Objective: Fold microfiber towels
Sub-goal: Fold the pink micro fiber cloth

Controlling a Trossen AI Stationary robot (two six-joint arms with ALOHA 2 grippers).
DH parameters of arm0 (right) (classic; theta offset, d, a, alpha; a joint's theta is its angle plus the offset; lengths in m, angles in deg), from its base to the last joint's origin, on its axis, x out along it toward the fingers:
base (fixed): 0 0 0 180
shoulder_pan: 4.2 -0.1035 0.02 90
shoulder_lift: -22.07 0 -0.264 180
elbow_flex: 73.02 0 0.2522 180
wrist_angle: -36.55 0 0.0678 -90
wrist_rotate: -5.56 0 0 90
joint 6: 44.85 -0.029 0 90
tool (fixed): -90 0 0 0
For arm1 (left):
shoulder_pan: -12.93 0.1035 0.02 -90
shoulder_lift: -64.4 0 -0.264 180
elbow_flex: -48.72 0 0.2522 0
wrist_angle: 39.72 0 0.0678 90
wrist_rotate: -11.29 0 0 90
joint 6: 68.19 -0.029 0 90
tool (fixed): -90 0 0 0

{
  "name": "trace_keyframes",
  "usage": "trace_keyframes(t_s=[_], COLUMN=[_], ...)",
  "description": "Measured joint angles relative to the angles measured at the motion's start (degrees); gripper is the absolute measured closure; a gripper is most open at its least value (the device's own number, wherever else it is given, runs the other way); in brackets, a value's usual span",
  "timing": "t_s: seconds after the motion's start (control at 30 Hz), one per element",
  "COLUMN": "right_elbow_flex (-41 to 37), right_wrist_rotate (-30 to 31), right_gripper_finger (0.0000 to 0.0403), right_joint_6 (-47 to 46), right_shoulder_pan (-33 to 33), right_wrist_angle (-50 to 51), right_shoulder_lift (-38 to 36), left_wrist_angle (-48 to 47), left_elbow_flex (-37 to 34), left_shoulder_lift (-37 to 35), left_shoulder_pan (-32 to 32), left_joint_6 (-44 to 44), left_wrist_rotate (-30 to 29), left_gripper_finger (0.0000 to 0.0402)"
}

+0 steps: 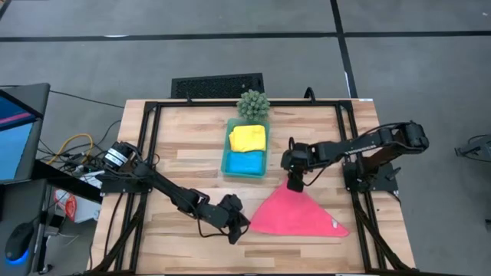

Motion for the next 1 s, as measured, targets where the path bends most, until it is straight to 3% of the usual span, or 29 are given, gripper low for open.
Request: trace_keyframes(t_s=[0.6, 0.83, 1.0], right_elbow_flex=[-3.72, -3.63, -3.11], right_wrist_rotate=[-1.08, -1.04, -0.91], right_gripper_finger=[0.0234, 0.0234, 0.0264], right_joint_6=[-0.43, -0.49, -1.48], right_shoulder_pan=[-3.09, -3.24, -3.27], right_wrist_angle=[-6.52, -7.4, -7.75], right_shoulder_lift=[0.13, 5.51, 6.87], left_wrist_angle=[-2.85, -3.73, -3.85], left_elbow_flex=[0.0, 0.0, 0.0], left_shoulder_lift=[0.0, 0.0, 0.0], left_shoulder_pan=[-0.81, -0.83, -0.85], left_joint_6=[-0.02, 0.01, 0.01], left_wrist_rotate=[-1.15, -1.12, -1.1], left_gripper_finger=[0.0401, 0.0401, 0.0401])
